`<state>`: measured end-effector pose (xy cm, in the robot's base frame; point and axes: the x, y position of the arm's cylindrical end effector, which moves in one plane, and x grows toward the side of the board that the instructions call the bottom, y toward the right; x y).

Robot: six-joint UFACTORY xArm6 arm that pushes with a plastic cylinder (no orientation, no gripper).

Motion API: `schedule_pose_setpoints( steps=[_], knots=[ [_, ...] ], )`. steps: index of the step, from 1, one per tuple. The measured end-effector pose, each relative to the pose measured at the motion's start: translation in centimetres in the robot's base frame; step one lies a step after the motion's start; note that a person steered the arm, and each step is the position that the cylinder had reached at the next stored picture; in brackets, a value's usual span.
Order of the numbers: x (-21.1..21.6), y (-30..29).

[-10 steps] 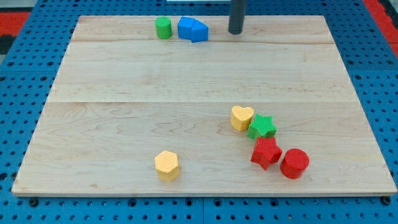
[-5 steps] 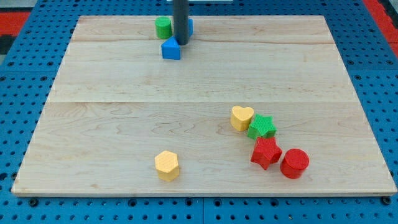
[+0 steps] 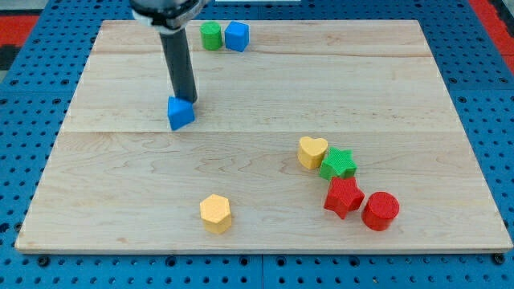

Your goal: Push the blue triangle into the yellow hexagon

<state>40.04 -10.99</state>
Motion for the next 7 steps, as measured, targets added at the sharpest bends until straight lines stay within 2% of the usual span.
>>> schedule_pose_setpoints(
  steps=[1, 2, 4, 5, 6, 7],
  knots=[
    [0.8, -1.2],
    [-0.3, -4.1],
    [8.3, 0.6],
    [9.9, 2.6],
    [5.7, 2.6],
    [4.6, 5.1]
  ],
)
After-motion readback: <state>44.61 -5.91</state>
